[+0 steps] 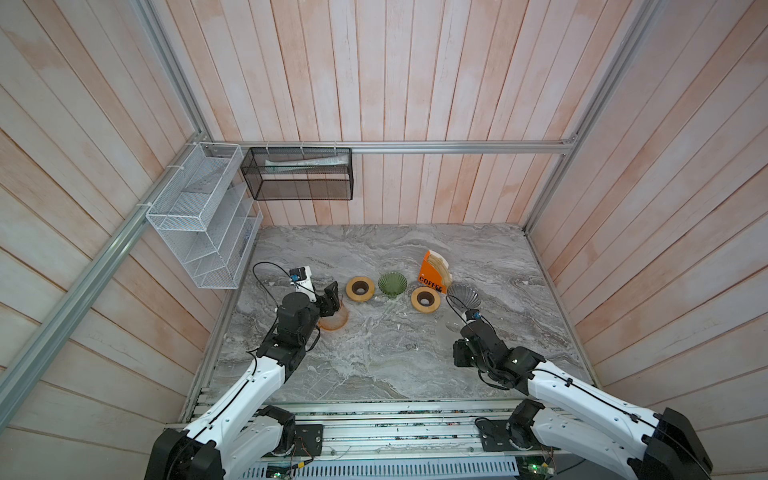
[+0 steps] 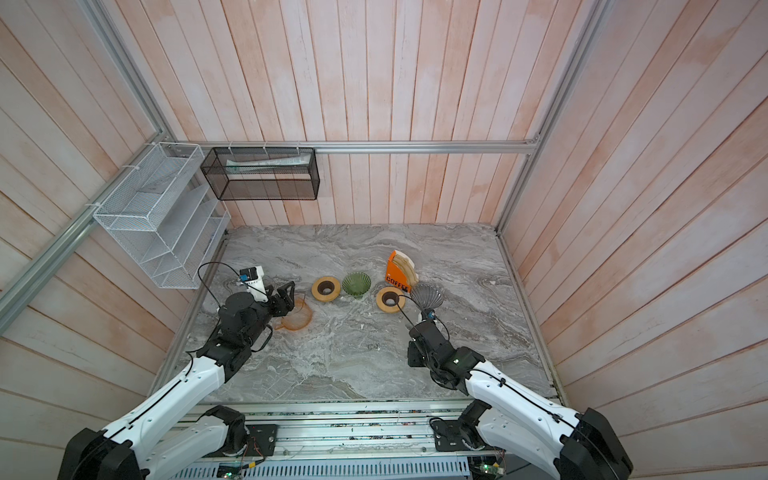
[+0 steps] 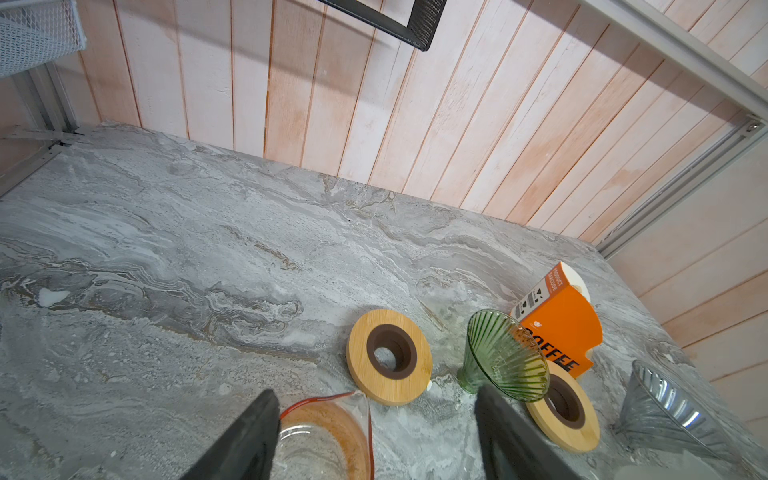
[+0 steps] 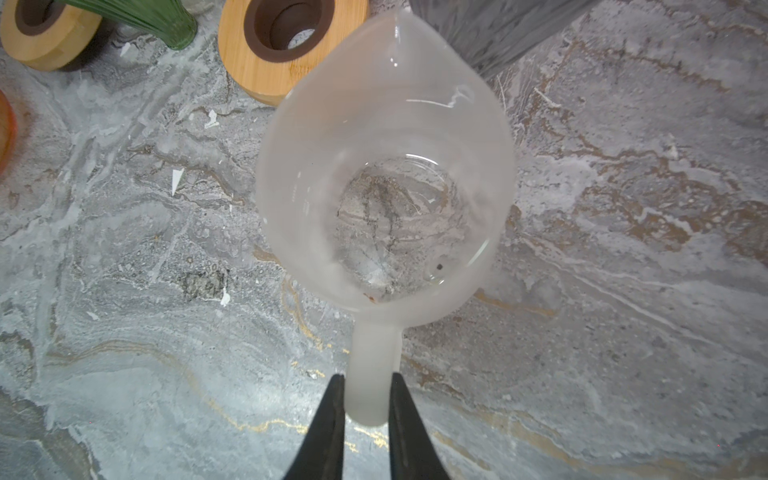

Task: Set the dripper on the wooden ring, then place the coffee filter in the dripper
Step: 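Close the right gripper on the white jug's handle, then lift the white jug and pull it toward the robot with right gripper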

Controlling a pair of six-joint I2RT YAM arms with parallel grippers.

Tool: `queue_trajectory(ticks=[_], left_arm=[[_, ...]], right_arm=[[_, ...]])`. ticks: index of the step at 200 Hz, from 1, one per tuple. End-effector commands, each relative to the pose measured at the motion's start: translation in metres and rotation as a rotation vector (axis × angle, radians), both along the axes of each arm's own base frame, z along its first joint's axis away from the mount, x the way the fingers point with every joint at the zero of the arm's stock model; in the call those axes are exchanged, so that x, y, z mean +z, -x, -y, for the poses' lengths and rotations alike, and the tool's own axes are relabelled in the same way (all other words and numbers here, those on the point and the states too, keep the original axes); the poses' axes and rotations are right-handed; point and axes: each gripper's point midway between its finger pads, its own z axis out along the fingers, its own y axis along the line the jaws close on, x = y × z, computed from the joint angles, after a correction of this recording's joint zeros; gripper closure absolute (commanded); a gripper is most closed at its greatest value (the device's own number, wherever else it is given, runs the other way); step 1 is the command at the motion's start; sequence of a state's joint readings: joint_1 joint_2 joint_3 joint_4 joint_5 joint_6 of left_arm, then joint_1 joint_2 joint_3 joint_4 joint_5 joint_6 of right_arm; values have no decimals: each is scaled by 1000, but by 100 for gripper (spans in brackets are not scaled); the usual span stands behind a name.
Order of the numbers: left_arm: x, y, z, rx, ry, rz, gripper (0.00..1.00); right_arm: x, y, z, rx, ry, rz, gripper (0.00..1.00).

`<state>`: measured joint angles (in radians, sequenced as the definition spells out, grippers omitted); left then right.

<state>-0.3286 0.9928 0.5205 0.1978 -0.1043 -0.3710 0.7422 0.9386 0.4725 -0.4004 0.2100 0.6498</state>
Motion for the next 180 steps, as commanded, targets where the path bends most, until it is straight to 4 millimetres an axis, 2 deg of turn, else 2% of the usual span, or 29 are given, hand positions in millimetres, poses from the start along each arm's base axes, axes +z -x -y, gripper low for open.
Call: queue_trajectory(ticks=[1, 180], left_arm=[[-5, 2, 1, -4, 3, -14, 24], [-7, 2, 0, -1, -1, -16, 24]], right_arm=[[10, -2, -2, 0, 8, 16, 81], [13, 16, -22, 29, -31, -9, 87]])
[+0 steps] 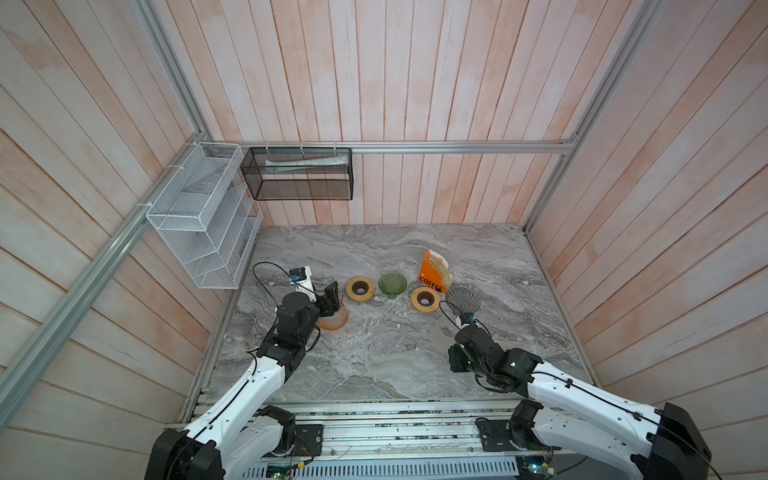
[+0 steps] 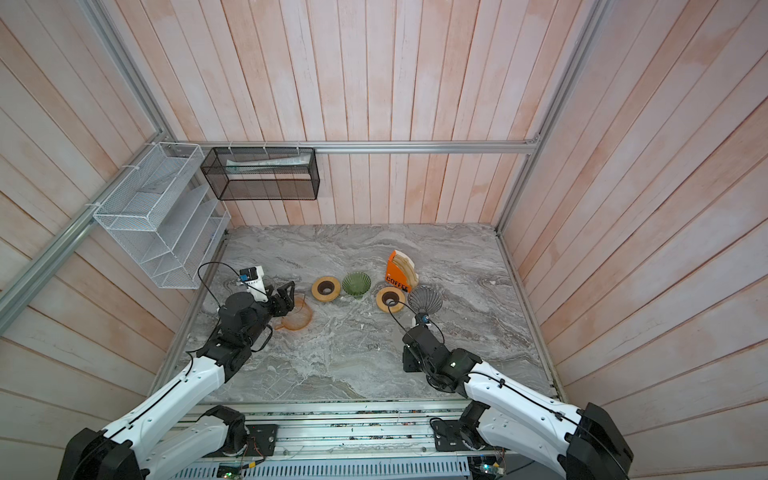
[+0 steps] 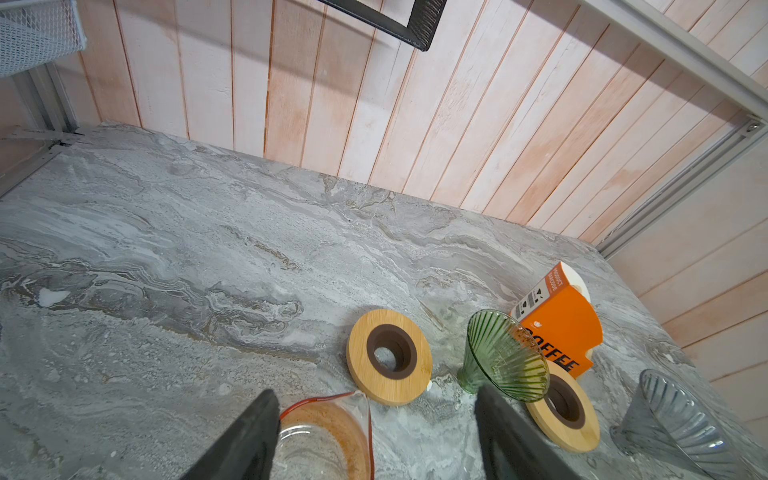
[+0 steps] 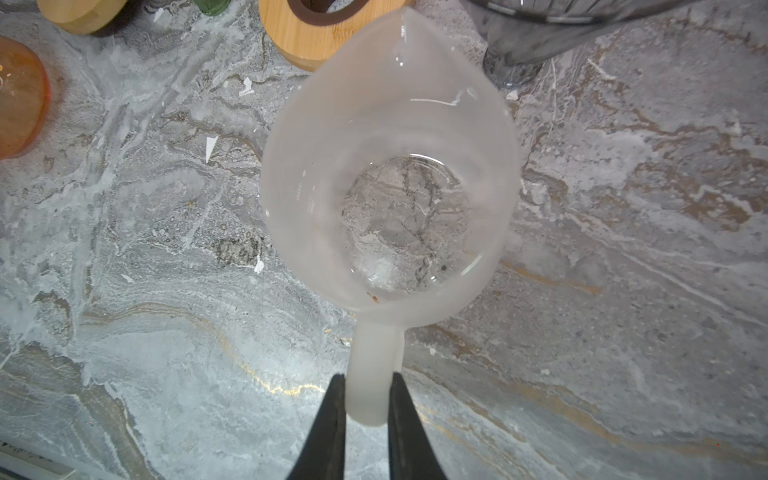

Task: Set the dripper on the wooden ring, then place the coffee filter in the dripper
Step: 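Lift the white jug and pull it toward the robot with right gripper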

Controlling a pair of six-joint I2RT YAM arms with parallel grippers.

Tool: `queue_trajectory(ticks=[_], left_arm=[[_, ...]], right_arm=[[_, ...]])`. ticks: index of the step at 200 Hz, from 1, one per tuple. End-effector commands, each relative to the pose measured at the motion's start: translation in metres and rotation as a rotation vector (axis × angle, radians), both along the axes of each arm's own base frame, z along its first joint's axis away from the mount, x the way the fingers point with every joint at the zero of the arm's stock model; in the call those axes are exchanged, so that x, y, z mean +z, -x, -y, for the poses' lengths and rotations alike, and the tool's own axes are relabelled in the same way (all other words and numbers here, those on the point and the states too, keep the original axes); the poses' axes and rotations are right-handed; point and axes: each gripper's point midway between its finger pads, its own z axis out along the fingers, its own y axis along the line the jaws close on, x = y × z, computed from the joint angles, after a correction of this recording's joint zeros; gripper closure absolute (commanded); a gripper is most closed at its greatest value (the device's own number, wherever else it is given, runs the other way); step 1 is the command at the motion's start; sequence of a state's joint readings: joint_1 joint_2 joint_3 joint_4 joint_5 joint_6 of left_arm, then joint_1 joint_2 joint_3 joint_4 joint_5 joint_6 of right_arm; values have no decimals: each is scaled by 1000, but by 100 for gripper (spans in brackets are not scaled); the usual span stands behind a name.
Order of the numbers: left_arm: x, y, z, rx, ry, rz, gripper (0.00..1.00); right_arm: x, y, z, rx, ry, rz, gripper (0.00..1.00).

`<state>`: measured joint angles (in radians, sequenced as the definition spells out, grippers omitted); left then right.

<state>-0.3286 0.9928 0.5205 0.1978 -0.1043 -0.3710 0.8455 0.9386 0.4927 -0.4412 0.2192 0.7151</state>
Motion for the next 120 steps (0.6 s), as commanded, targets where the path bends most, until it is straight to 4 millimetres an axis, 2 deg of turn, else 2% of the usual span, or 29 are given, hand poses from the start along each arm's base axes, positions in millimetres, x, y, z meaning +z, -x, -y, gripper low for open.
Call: queue_trajectory(ticks=[1, 64, 120], left_arm=[[-7, 2, 0, -2, -1, -16, 24], [-6, 3, 0, -1, -2, -15, 24], [-5, 4, -1, 1, 2, -12, 24]], right_arm=[[10, -1, -5, -17, -15, 16, 87], [10, 9, -15, 7, -5, 10, 89], [13, 18, -42, 63, -13, 16, 89]])
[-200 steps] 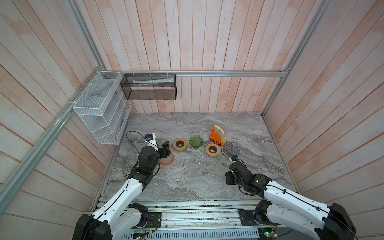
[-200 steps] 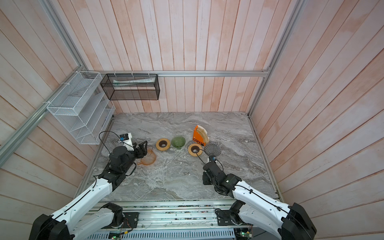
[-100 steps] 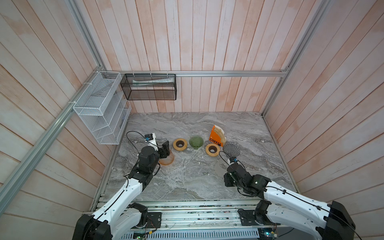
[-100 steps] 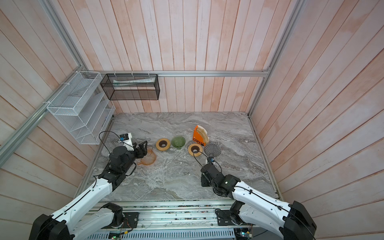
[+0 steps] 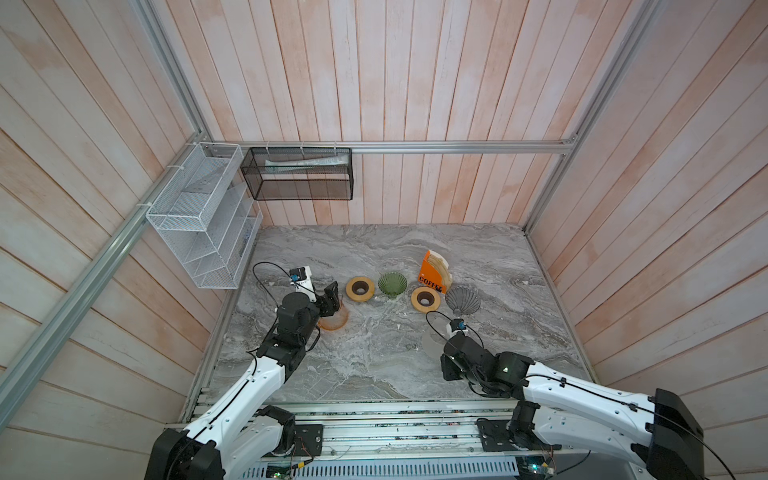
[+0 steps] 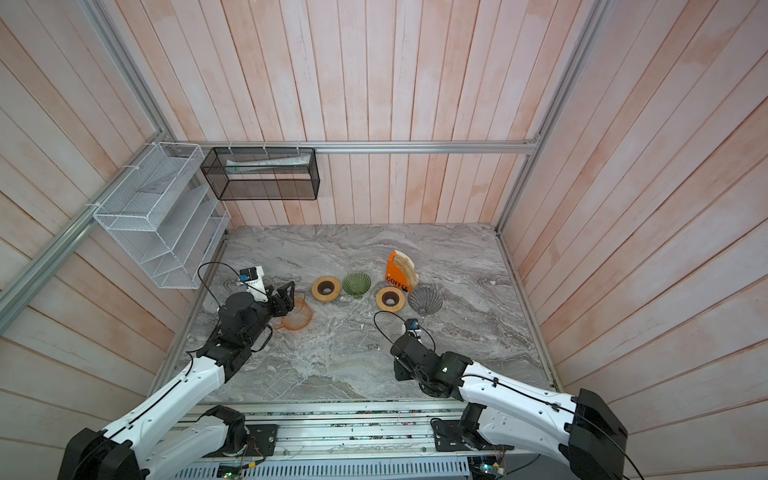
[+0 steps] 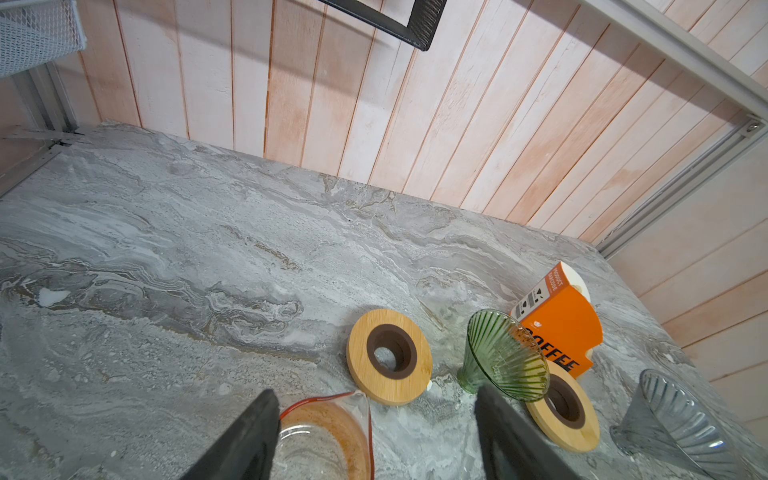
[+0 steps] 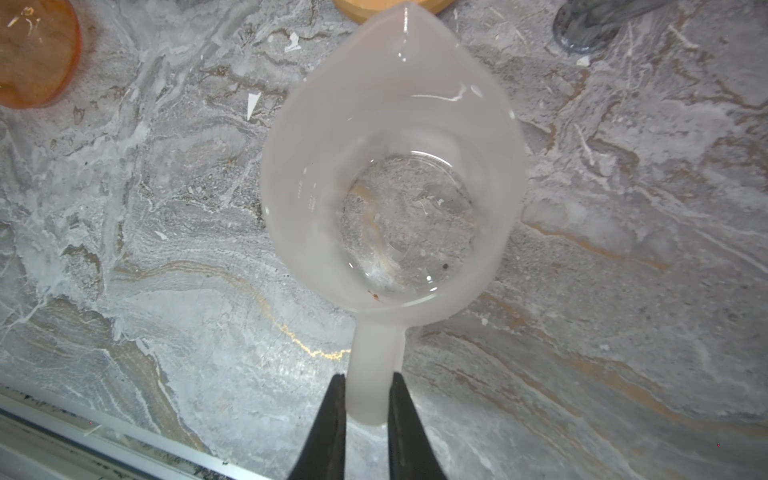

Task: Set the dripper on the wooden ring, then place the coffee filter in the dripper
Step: 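Lift the white jug and pull it toward the robot with right gripper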

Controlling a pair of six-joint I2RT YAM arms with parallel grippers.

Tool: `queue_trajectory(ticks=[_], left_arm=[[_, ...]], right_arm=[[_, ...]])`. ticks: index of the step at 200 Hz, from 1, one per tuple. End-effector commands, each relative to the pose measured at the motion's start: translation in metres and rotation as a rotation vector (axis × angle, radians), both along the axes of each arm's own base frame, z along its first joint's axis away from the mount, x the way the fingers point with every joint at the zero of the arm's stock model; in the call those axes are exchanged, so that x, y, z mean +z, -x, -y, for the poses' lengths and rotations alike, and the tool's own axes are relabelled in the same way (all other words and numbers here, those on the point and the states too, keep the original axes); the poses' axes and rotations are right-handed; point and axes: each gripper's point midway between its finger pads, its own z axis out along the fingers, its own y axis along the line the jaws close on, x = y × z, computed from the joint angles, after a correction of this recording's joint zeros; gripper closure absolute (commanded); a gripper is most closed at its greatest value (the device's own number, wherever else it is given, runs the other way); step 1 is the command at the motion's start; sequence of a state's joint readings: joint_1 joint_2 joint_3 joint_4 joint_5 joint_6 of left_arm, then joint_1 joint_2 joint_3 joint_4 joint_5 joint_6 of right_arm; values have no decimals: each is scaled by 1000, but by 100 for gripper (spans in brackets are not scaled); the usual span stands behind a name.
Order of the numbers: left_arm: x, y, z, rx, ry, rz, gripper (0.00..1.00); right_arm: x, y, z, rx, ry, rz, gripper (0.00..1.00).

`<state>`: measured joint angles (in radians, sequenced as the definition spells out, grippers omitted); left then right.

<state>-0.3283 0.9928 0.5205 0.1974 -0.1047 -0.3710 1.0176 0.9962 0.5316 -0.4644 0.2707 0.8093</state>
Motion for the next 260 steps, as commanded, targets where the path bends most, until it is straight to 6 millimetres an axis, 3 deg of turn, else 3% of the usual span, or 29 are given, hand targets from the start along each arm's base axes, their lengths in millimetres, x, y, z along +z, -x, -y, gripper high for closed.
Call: queue_trajectory(ticks=[1, 55, 102, 197, 260], left_arm=[[-5, 5, -1, 0, 3, -13, 24], [-5, 7, -2, 4, 4, -12, 24], [-5, 8, -3, 5, 2, -14, 24], [-1, 7, -2, 5, 5, -11, 24], [2, 5, 0, 0, 14, -8, 24]], right_arm=[[14, -4, -15, -1, -26, 33, 89], [17, 2, -44, 77, -11, 52, 89], [20, 4, -56, 104, -26, 54, 89], [8, 23, -56, 146, 10, 2, 90], [2, 40, -42, 127, 15, -44, 90]])
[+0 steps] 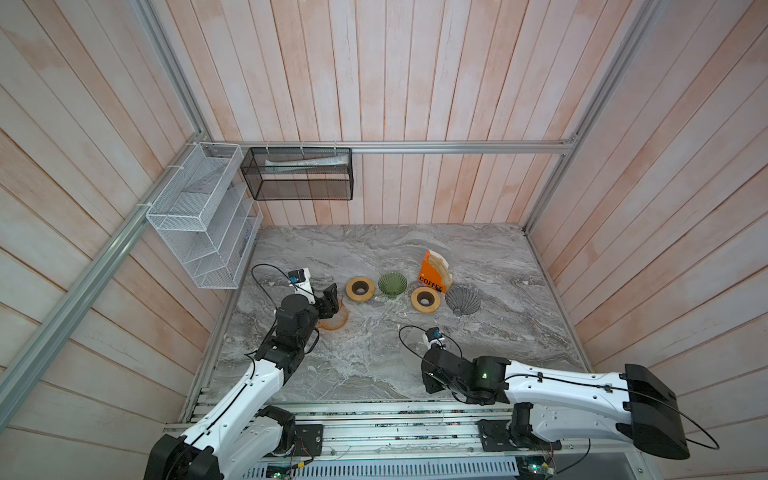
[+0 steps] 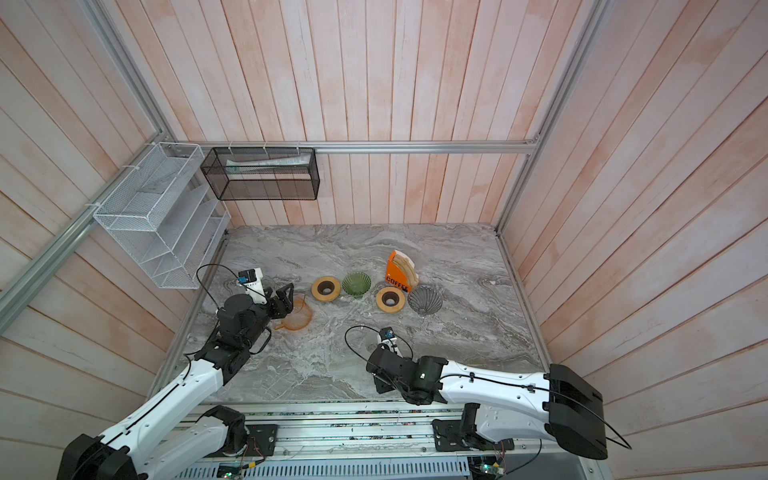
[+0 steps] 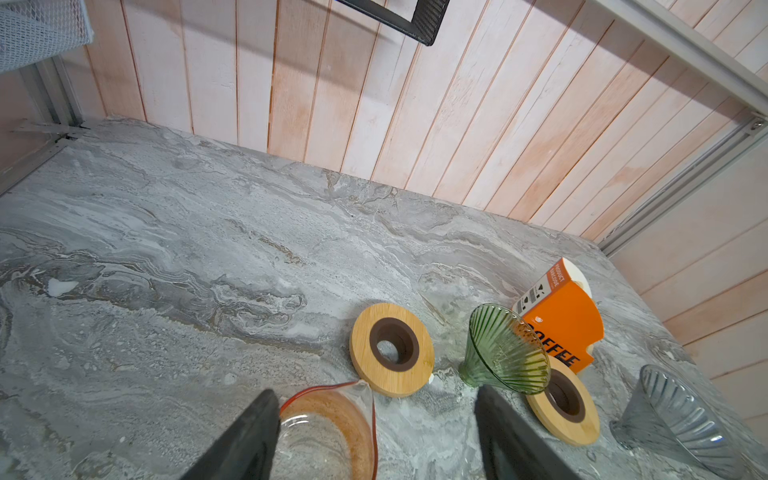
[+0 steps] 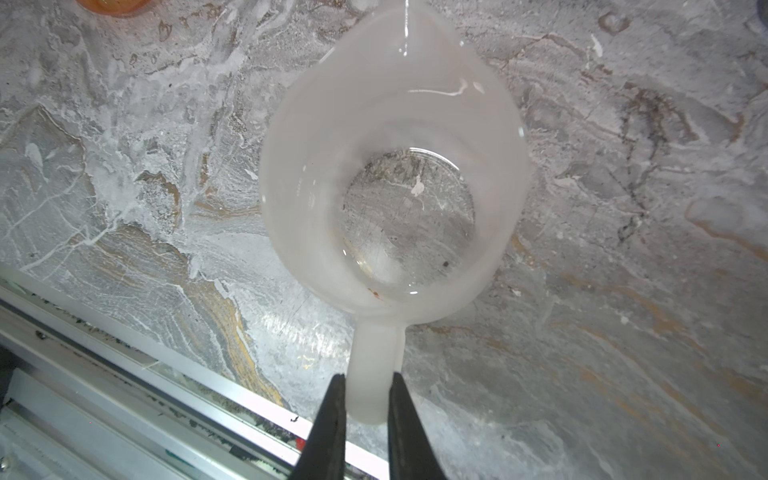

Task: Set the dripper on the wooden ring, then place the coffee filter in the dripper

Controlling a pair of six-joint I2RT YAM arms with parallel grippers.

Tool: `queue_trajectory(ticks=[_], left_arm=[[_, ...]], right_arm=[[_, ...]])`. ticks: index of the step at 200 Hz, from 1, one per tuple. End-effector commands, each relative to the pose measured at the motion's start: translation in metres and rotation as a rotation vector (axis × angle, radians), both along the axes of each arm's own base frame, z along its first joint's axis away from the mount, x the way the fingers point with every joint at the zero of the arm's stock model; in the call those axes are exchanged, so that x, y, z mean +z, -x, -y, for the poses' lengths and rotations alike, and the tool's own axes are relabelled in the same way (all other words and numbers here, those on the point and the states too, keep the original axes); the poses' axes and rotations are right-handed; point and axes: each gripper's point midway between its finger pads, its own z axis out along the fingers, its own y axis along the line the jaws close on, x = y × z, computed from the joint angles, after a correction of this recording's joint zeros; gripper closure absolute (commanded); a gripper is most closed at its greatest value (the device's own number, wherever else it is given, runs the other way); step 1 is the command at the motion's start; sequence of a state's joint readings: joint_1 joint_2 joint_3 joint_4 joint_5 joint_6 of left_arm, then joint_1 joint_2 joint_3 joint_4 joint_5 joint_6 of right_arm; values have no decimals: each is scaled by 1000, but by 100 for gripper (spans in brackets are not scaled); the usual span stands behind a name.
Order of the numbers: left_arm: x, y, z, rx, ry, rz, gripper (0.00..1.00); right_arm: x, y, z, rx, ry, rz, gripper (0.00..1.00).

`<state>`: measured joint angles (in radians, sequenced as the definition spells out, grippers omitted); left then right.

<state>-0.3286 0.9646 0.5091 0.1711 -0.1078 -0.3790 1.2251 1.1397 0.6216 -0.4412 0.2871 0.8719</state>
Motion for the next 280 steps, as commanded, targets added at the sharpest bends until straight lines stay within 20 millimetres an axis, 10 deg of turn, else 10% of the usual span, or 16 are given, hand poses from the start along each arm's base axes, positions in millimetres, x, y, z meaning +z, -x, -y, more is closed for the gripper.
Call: queue_trajectory(ticks=[1, 104, 143, 280], left_arm=[[5, 0, 2, -5, 11, 3, 24], [3, 0, 1, 2, 6, -2, 24], [3, -1, 1, 2, 12, -3, 24], [2, -1, 2, -2, 20, -5, 24]], right_arm=[[0, 7, 11, -21, 14, -21, 90], [-11, 24, 15, -21, 22, -60, 90], [-12, 25, 19, -43, 30, -69, 66], [-11, 17, 62, -230, 126, -75, 67]])
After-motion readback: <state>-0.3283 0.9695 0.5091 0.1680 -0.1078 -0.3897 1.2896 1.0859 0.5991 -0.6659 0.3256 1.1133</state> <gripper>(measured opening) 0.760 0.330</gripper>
